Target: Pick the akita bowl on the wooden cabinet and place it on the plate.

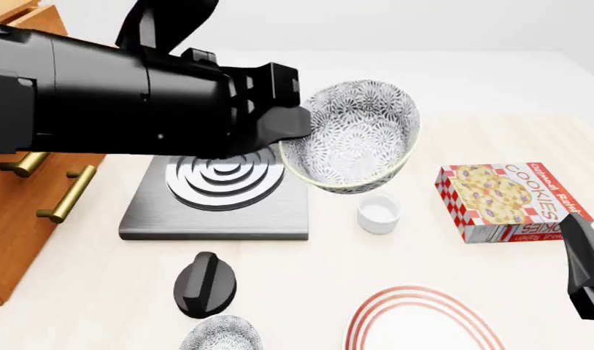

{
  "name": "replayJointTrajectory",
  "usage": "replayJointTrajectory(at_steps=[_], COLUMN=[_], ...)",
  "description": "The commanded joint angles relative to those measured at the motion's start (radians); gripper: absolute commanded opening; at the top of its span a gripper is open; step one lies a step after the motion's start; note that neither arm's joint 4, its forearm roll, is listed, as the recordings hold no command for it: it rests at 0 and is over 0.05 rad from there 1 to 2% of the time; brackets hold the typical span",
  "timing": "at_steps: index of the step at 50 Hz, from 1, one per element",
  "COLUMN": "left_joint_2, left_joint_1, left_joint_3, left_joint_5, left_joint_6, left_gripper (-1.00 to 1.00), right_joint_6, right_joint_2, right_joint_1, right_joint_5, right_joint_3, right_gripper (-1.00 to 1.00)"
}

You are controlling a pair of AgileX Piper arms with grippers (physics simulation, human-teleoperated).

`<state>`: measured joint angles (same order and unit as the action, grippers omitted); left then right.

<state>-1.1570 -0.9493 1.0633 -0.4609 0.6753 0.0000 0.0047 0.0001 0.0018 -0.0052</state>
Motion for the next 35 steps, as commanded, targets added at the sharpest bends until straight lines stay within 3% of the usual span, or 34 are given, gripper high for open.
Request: replayJointTrajectory(at_steps=[1,35], left_joint_2=[-0.036,-0.120], left_joint_1=[-0.026,-0.098], left_joint_3=[-0.002,-0.093], left_joint_5=[0.025,0.122], left_joint_6=[-0.005,0.047], left_gripper=[-1.00,-1.00], right_joint_6=[0.000,0.000], right_joint_2=[0.000,0.000], right_joint_1=[0.000,0.000], right_joint_5=[0.000,0.000], right_joint_3=[0.000,0.000], right_gripper=[1.00,1.00])
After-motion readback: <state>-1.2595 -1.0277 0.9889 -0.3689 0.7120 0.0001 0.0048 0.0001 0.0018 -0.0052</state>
